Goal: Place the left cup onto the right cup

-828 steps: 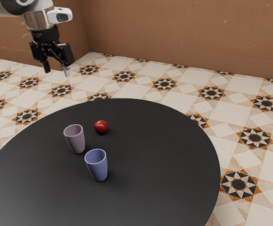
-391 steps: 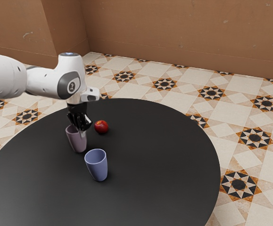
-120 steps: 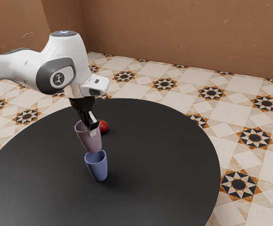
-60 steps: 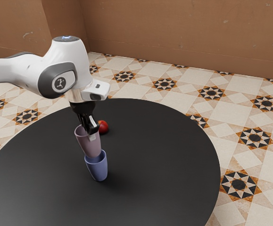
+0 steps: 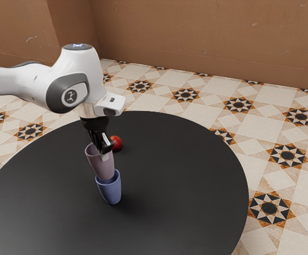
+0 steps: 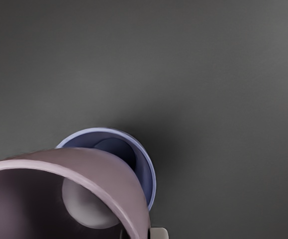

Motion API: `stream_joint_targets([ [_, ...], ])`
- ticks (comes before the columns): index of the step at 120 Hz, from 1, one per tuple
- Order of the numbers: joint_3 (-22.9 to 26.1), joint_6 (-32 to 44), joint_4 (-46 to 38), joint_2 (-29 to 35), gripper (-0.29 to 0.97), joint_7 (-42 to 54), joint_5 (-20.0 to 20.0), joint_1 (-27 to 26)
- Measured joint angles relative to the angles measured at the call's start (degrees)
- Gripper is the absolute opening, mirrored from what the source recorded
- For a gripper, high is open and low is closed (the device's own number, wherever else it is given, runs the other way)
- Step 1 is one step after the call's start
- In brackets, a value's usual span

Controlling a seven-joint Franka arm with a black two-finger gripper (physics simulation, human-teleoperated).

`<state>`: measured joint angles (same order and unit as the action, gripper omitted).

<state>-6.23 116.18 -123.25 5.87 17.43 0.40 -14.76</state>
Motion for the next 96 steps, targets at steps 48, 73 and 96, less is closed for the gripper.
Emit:
stream_joint_targets([
  [48,0.0,0.3,0.1,-1.5,-0.11,-0.1,0.0,0.0],
  [73,0.0,0.7,0.0,-2.4,-0.11,-0.1,0.0,0.0],
  [96,0.1,1.1,0.0,-2.6,-0.06,-0.4,-0.1,0.0],
])
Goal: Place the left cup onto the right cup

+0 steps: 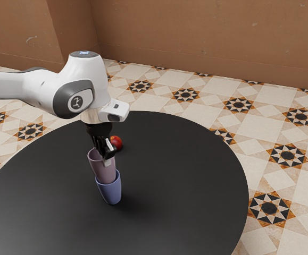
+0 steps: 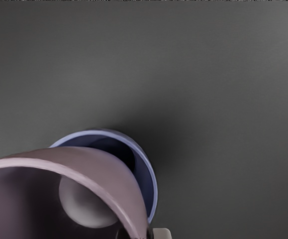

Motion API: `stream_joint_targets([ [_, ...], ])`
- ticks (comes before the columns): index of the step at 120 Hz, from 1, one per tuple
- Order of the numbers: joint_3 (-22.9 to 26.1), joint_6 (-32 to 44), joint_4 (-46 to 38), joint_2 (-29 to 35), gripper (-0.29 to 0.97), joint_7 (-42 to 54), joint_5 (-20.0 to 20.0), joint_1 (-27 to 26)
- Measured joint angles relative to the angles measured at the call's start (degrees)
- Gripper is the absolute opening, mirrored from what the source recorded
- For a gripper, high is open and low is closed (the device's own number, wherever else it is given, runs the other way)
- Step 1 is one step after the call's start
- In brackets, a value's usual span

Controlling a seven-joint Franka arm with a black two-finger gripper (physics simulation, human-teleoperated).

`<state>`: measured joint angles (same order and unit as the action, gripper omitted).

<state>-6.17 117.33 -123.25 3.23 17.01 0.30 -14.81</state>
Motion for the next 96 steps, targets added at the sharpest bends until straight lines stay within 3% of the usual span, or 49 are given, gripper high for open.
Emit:
stream_joint_targets([
  [55,0.0,0.1,1.6,1.9,0.45,-0.2,-0.2,-0.3],
  [96,-0.7,-12.6,21.3,1.0,0.61,-0.3,-1.9,4.0],
])
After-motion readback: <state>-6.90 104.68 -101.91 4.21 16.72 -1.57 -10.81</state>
